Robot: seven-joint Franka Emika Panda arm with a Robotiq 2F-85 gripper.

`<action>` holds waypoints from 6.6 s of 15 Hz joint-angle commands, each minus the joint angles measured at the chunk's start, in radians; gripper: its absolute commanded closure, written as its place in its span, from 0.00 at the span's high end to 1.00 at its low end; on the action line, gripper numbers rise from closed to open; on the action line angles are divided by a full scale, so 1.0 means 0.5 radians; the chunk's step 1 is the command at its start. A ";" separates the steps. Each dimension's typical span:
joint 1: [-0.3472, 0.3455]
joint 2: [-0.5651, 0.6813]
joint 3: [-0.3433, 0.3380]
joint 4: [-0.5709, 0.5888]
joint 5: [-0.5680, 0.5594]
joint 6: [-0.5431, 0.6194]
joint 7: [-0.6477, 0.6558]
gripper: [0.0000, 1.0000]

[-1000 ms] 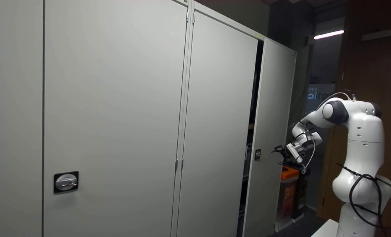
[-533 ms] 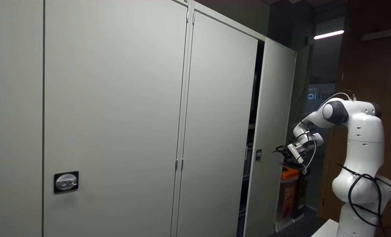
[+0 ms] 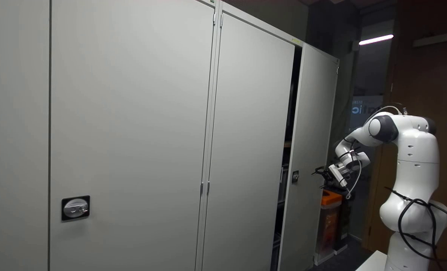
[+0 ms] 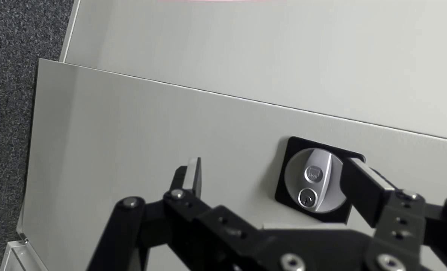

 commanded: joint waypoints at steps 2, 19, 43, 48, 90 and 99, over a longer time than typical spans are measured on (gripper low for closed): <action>-0.002 -0.001 0.002 0.001 -0.005 -0.001 0.005 1.00; -0.002 -0.001 0.002 0.001 -0.005 -0.001 0.005 1.00; -0.001 0.142 0.003 0.034 0.712 0.023 -0.129 1.00; -0.002 0.237 0.003 0.073 0.978 -0.026 -0.436 1.00; 0.034 0.730 0.020 0.437 1.773 -0.558 -1.007 0.51; 0.067 0.745 0.035 0.498 1.770 -0.527 -0.980 0.48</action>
